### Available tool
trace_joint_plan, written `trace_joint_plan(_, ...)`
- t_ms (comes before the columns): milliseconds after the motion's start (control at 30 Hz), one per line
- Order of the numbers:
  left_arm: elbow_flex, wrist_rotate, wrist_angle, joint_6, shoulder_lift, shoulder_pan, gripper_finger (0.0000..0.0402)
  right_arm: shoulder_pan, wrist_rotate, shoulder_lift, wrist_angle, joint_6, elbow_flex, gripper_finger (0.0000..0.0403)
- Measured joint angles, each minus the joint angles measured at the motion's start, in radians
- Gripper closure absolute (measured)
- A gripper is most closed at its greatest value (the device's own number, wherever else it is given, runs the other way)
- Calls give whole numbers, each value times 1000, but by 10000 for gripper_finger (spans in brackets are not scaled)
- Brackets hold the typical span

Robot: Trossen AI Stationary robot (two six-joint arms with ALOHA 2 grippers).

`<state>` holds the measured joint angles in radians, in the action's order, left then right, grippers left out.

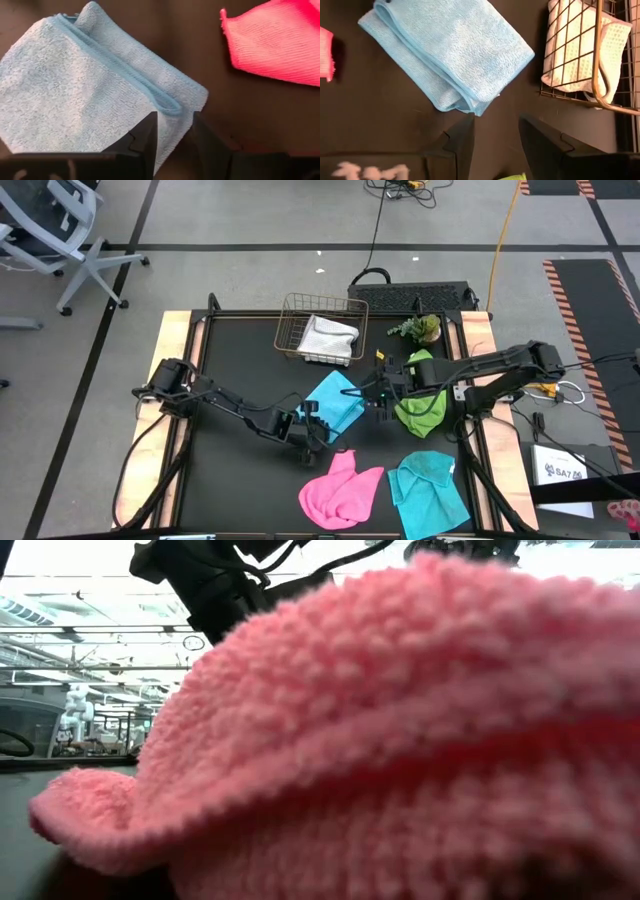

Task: Fold microfiber towels
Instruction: Fold the top blue microfiber cloth

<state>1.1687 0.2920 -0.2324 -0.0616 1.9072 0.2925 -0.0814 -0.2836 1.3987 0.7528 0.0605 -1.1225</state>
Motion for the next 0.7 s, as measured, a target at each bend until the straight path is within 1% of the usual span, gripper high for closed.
trace_joint_plan(200,0,42,3,0,9,-4,241,0,1,0,-1,1,0,259)
trace_joint_plan(333,0,27,5,-11,8,-21,237,0,0,0,-1,2,0,259)
trace_joint_plan(467,0,13,28,-30,8,-31,252,0,0,0,-1,3,0,259)
trace_joint_plan(567,0,-33,27,-33,8,-31,273,0,0,0,-1,3,0,259)
trace_joint_plan(700,0,-64,25,-54,8,-28,301,0,-1,0,-1,3,0,259)
